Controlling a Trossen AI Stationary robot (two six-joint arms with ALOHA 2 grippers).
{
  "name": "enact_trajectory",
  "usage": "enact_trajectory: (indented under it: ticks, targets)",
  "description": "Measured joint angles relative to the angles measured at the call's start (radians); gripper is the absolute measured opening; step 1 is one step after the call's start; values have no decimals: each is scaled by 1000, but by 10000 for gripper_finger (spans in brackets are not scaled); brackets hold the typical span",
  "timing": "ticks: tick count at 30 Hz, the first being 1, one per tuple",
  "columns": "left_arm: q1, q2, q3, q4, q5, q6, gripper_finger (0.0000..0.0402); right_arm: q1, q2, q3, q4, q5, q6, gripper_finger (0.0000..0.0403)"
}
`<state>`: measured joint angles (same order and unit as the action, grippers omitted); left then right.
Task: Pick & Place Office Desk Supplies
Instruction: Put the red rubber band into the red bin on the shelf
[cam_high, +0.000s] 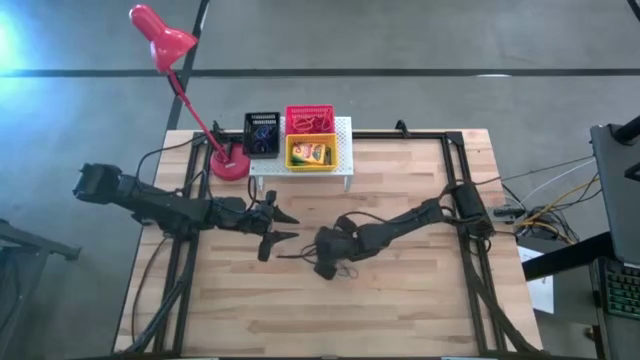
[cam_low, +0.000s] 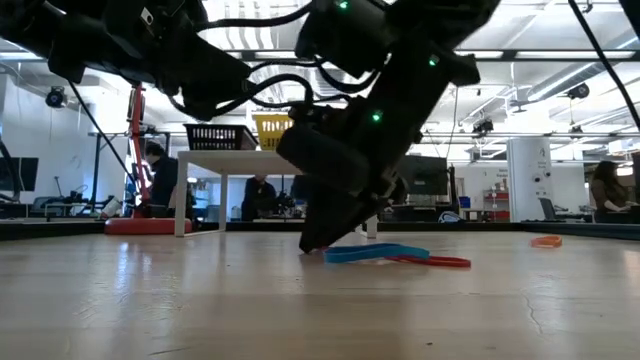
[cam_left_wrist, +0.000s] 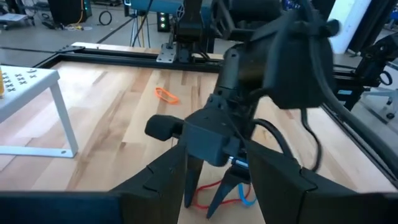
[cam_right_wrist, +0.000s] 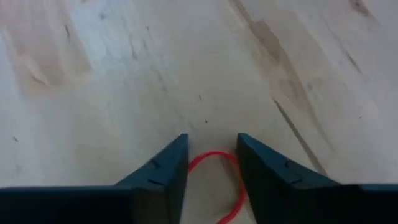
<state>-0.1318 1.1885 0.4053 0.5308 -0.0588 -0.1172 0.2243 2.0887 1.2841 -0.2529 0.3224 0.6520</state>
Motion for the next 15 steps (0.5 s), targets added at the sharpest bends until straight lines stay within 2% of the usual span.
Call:
enact_trajectory:
  ticks: [6, 15]
  targets:
    - [0, 0, 0, -5, -1, -11, 173, 28, -15, 52, -115, -9, -77, 26]
    - [-2, 0, 0, 50, 31, -10, 173, 40, -199, 23, -114, 35, -125, 10]
